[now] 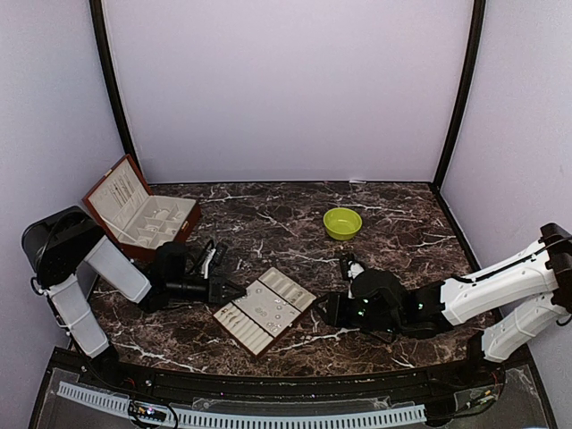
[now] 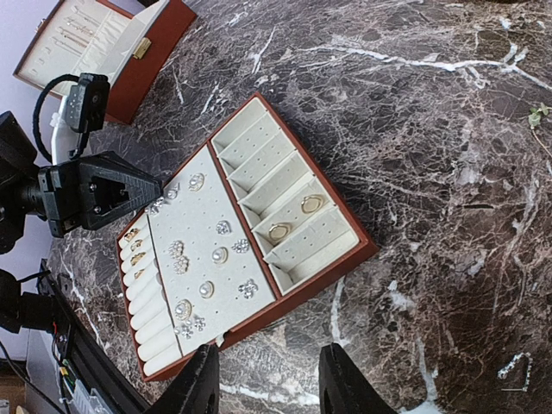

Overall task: Organize the mixed jewelry
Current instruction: Insert the earring into the earring holder.

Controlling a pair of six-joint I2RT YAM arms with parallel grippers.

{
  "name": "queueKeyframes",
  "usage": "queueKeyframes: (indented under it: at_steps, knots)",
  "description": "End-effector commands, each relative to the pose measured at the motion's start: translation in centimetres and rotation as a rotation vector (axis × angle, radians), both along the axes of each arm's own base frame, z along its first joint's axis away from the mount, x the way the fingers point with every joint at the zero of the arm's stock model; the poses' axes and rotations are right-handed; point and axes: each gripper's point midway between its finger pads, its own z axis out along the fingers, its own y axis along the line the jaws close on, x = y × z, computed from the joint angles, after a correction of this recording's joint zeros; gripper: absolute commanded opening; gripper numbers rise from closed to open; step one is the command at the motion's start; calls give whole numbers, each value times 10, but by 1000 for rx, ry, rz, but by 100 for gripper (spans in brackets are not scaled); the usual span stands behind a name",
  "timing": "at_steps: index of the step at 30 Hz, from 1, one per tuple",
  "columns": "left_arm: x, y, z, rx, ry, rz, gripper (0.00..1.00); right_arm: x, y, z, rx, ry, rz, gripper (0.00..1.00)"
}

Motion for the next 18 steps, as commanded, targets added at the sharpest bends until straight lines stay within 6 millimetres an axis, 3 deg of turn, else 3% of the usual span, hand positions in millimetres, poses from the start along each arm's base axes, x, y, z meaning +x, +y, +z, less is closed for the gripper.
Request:
queueKeyframes:
  at_steps: [1, 18]
  knots:
    - [-2, 9, -7, 46, 4, 13, 0, 0, 8, 12, 36, -15, -2, 41]
    - [-1, 13, -4, 64, -12, 26, 0, 0, 7, 13, 35, -20, -1, 41]
